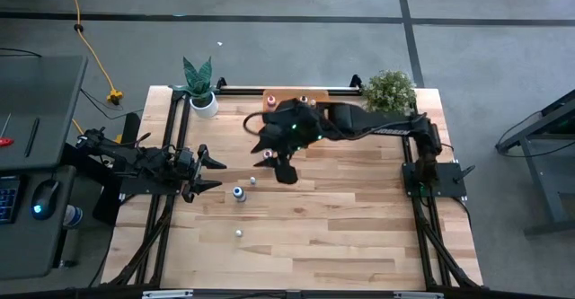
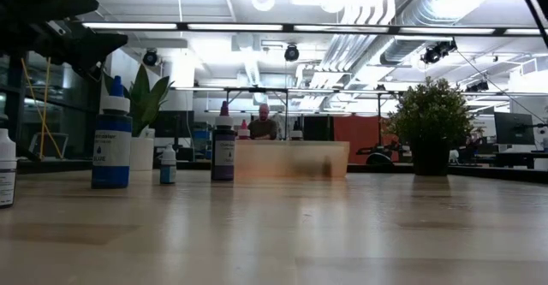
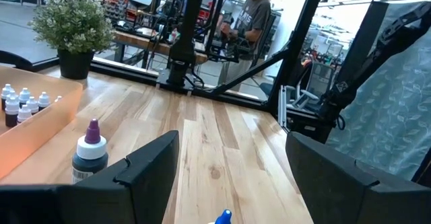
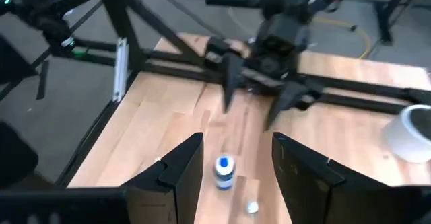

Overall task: Pick & Place food coloring
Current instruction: Put the small black food coloring bottle into the orange bin

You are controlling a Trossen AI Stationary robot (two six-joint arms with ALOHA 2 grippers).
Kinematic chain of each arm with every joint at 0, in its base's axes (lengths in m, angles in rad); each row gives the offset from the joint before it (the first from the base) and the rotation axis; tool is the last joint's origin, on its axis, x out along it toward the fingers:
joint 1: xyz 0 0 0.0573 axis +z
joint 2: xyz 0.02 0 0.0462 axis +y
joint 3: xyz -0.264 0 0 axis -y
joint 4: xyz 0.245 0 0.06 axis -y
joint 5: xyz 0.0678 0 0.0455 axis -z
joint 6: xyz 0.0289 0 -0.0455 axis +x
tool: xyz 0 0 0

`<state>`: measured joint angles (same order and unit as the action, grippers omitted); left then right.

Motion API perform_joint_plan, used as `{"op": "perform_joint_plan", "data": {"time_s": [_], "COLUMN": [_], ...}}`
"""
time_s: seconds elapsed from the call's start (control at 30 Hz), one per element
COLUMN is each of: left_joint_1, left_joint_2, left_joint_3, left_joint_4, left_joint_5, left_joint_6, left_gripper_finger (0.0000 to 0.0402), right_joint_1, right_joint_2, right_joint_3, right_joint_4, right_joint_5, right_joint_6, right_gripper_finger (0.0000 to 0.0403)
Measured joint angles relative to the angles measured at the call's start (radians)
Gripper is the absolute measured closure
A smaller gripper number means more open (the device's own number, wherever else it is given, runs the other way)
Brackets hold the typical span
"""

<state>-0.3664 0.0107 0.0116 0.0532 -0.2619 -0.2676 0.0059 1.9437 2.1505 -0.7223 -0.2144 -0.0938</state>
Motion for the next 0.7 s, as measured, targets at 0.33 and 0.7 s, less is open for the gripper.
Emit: {"op": "perform_joint_plan", "data": {"time_s": [0.33,0.7], "left_joint_1": [0.0,0.0], "left_joint_2": [0.0,0.0], "left_joint_3": [0.0,0.0], "left_joint_4": [0.0,0.0], "left_joint_5": [0.0,0.0], "left_joint_6": [0.0,0.0], "left_gripper_finger": [0.013,0.013], "right_joint_1": [0.065,0.186], "right_joint_2": [0.155,0.236], "right_joint_3": [0.201,0.162], "right_joint_4": [-0.187,-0.209], "right_joint_5": [-0.004,0.007], "right_joint_6": [-0.038,0.038], "right_gripper_finger": [0.0237,0.0237]}}
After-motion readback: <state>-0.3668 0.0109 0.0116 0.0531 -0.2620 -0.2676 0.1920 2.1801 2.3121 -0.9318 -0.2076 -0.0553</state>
